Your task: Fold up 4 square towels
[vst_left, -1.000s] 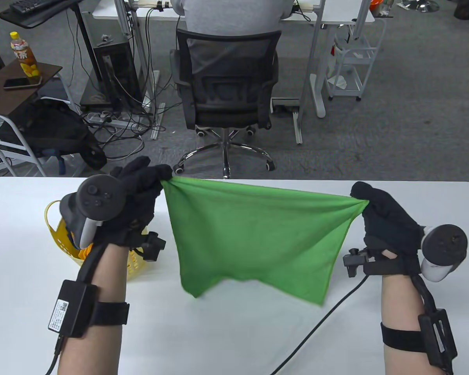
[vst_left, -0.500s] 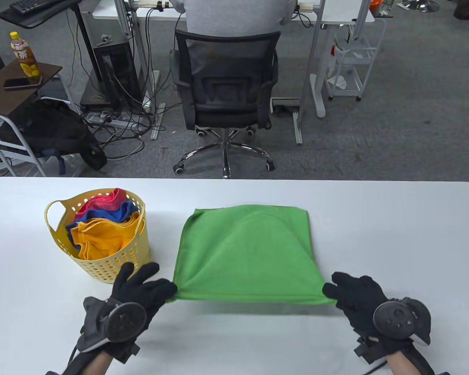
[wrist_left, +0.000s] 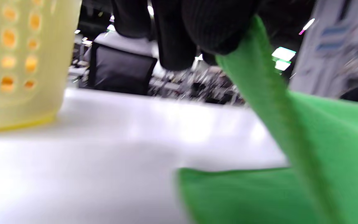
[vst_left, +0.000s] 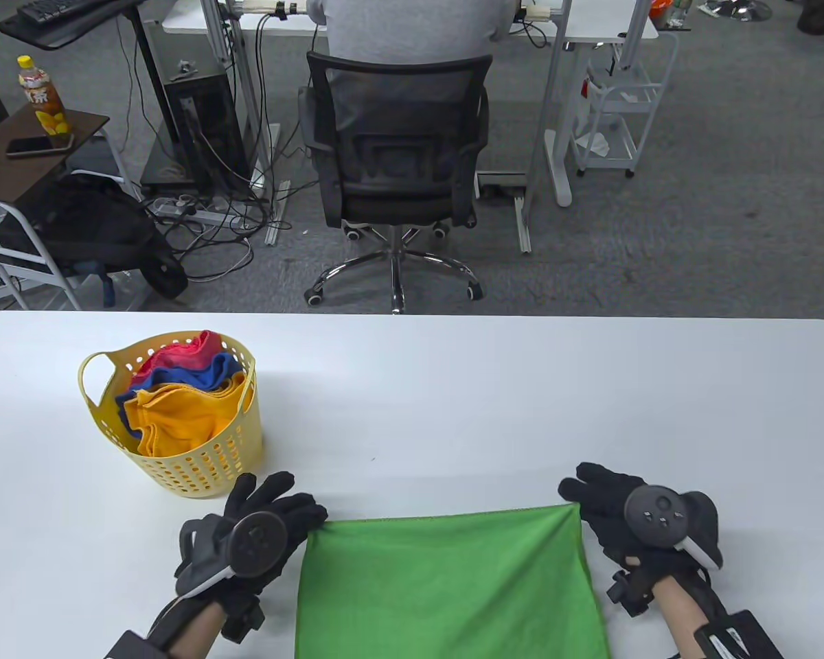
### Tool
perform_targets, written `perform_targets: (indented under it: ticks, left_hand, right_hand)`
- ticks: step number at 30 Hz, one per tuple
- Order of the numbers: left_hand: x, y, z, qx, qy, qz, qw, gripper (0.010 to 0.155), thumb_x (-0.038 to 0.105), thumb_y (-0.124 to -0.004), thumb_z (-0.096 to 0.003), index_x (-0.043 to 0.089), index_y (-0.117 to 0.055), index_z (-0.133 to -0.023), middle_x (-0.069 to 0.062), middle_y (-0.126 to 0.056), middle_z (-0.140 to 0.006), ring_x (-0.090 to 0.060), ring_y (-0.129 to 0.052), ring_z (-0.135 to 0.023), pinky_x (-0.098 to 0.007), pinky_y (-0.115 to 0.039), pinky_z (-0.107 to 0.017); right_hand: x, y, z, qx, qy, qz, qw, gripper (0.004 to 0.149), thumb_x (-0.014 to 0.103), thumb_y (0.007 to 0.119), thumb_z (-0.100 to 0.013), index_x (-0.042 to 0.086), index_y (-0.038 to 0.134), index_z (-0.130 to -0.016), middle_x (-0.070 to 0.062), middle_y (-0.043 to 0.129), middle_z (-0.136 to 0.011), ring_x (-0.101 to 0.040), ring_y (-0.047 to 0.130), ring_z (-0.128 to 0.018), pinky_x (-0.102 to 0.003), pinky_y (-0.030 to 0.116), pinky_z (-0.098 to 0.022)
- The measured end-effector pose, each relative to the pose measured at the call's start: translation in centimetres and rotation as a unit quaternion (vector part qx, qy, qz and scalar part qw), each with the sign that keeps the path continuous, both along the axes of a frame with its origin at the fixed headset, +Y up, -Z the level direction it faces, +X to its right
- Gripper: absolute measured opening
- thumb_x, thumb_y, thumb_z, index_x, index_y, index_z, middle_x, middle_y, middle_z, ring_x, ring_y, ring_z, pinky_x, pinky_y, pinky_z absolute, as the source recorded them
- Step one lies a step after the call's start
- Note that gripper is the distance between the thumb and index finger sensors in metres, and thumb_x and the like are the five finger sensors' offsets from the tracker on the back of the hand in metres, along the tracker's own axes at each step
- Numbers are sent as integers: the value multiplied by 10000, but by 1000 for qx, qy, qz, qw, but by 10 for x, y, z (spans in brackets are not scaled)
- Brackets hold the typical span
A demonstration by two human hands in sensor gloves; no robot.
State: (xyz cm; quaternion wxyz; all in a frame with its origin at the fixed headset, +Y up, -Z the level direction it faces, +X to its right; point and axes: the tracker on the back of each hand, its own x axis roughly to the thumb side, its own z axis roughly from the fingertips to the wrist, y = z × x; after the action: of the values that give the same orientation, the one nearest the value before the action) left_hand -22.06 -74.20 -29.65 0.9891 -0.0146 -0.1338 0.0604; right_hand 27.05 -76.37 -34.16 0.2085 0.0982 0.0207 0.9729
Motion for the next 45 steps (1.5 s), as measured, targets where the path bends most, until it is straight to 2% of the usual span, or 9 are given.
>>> perform_targets:
  ticks: [6,10,17,21,28,33,38,42,45]
  left_hand:
    - [-11,-16,-2,21,51,6,998,517,376,-769,-520,436,-710,-1030,74,-747,-1134,-301,-582,-1164,-599,-408,-873]
    - [-24,-17,-2,28,64,30,997,515,388,-762,-521,420,-712,-1033,54,-746,-1133,-313,-579,-1159,-604,-407,-868]
    - [-24,-15,0,28,61,56,996,506,399,-752,-525,409,-723,-1030,43,-738,-1137,-318,-570,-1161,-607,-403,-867]
    - [-22,-13,4,39,51,49,997,503,400,-750,-523,409,-729,-1025,42,-754,-1127,-318,-594,-1152,-608,-412,-864]
    - [-30,-9,0,35,60,83,994,508,414,-738,-527,418,-713,-1034,43,-746,-1132,-315,-597,-1154,-608,-411,-866]
    - [-41,-6,-2,30,73,113,990,513,420,-734,-528,418,-704,-1040,41,-745,-1133,-318,-605,-1150,-611,-413,-864]
    - [-44,-5,-1,35,75,115,990,514,424,-735,-527,410,-707,-1041,35,-751,-1129,-323,-610,-1146,-611,-418,-862]
    - [-44,-5,0,37,74,109,991,517,424,-736,-527,411,-703,-1043,32,-751,-1129,-326,-611,-1145,-611,-419,-861]
    - [-45,-6,0,39,72,110,991,516,425,-734,-527,412,-704,-1042,36,-751,-1129,-323,-613,-1145,-610,-421,-862]
  right_hand:
    - [1,-5,12,-87,-125,73,986,653,441,745,-510,26,715,-1014,-347,756,-977,-482,811,-764,-755,511,-609]
    - [-10,-28,37,-299,-185,88,932,770,549,748,-502,-45,678,-986,-354,738,-866,-435,803,-640,-721,545,-593]
    - [-41,-41,65,-140,-190,66,969,439,253,835,-489,5,805,-850,-278,801,-712,-359,810,-483,-667,573,-587]
    - [-32,-25,68,-132,-182,41,974,395,284,767,-525,132,768,-890,-307,776,-900,-314,974,-516,-617,752,-525]
    - [-44,19,74,-156,-193,-62,967,410,277,770,-545,69,760,-898,-208,952,-556,-50,980,-115,-338,939,-231]
    - [-146,59,75,-147,-80,-142,975,413,271,774,-547,50,759,-895,-207,952,-552,-48,981,-118,-331,939,-231]
    - [-262,31,77,-244,36,-199,948,471,325,764,-544,55,710,-926,-225,930,-636,-85,1024,-230,-399,937,-314]
    - [-281,18,80,-364,121,-292,876,752,421,712,-558,-33,438,-1092,-390,676,-972,-414,981,-642,-594,841,-462]
    - [-250,38,74,-321,105,-333,880,744,423,699,-567,-29,450,-1103,-407,652,-995,-470,927,-705,-607,822,-468]
